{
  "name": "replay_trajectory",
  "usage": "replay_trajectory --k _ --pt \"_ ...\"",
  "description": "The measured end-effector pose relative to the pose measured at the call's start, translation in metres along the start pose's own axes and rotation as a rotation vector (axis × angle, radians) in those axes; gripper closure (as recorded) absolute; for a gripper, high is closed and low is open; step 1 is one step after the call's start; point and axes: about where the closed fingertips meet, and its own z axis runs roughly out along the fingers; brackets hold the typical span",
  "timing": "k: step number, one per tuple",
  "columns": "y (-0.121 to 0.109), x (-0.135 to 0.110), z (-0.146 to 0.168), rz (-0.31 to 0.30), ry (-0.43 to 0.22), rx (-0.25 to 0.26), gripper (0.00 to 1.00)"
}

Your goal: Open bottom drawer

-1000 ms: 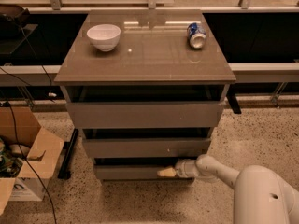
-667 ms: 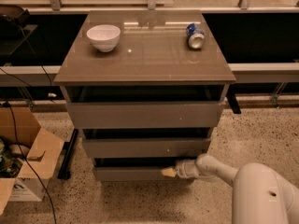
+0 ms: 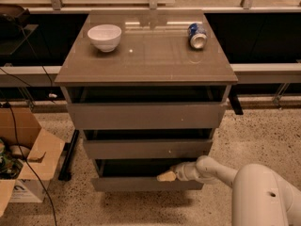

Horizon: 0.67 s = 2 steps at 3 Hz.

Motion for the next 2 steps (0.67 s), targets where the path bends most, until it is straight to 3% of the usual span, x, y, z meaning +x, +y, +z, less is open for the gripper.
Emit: replay_trajectory --k 1,2 --pt "0.0000 0.0000 0.0000 0.000 0.000 0.000 0.00" --pt "0.0067 -0.0022 0.0049 -0.051 0.060 -0.012 0.00"
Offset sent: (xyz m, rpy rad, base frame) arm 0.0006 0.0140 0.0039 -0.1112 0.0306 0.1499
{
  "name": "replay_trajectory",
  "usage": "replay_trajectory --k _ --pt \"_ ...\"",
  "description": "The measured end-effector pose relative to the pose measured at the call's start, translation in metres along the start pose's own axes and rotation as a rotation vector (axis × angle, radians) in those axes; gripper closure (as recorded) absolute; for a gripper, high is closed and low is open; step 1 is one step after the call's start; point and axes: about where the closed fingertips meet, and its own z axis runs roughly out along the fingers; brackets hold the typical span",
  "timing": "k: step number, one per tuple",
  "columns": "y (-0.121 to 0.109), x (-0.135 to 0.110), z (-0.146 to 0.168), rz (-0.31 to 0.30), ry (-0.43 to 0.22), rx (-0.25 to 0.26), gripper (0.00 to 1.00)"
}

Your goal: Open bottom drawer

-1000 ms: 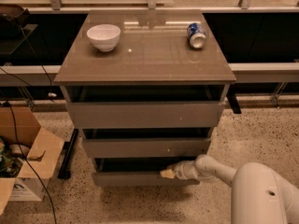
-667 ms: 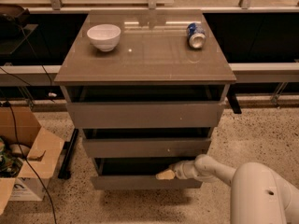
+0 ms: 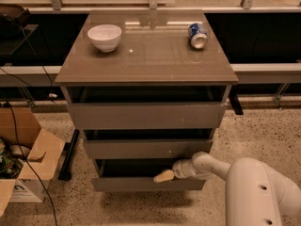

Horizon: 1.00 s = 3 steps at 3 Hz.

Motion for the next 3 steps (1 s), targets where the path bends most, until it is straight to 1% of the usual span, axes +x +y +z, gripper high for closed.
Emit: replay_trajectory --k 1,2,3 --pt "0.018 0.014 0.007 -0.084 0.146 -0.048 0.00" --pt "0.036 0.040 0.004 -0.155 0.299 -0.101 0.00" --pt "0.059 0.065 0.004 -0.199 0.391 -0.179 0.19"
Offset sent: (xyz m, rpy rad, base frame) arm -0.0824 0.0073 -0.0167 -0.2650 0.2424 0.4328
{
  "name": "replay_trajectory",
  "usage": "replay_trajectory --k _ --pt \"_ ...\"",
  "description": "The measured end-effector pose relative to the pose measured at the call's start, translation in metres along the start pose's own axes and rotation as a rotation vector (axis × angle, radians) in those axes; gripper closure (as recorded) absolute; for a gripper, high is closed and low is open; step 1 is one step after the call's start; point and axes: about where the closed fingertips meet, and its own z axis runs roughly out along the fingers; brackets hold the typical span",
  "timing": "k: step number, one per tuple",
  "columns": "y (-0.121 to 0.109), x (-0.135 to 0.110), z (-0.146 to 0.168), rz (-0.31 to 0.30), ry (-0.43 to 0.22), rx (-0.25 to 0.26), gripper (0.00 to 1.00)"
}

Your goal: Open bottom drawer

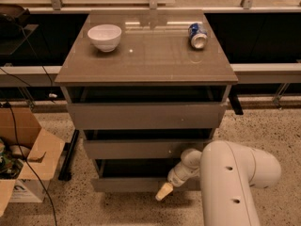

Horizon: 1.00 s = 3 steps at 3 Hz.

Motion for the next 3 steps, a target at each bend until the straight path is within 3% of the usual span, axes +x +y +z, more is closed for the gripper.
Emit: replay_trajectory --k 1,2,3 --pt "0.019 0.010 0.008 -0.017 0.015 -0.046 0.42" --pt "0.019 0.010 0.008 -0.017 0.015 -0.046 0.59" --pt "0.052 0.030 0.020 0.023 0.008 -0.119 0.45"
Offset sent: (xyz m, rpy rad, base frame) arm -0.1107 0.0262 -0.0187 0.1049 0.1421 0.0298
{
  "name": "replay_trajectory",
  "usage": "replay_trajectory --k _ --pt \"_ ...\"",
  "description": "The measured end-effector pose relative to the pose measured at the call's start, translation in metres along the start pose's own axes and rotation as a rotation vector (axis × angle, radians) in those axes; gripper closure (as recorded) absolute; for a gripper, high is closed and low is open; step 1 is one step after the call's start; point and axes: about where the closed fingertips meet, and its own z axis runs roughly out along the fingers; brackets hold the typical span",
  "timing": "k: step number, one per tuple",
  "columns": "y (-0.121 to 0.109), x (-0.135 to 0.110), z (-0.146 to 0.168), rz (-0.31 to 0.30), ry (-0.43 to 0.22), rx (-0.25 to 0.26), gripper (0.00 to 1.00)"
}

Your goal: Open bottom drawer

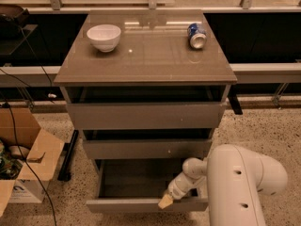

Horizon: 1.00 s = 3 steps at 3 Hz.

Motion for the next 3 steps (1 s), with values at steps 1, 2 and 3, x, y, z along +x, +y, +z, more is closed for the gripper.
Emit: replay_trajectory --k 1,2,3 --pt "0.0083 0.0066 0.0044 0.006 0.006 -0.016 0.21" --pt "0.0083 0.0066 0.0045 0.006 0.006 -0.016 0.01" --pt "0.0133 0.0105 0.0132 -0.001 0.050 -0.030 0.00"
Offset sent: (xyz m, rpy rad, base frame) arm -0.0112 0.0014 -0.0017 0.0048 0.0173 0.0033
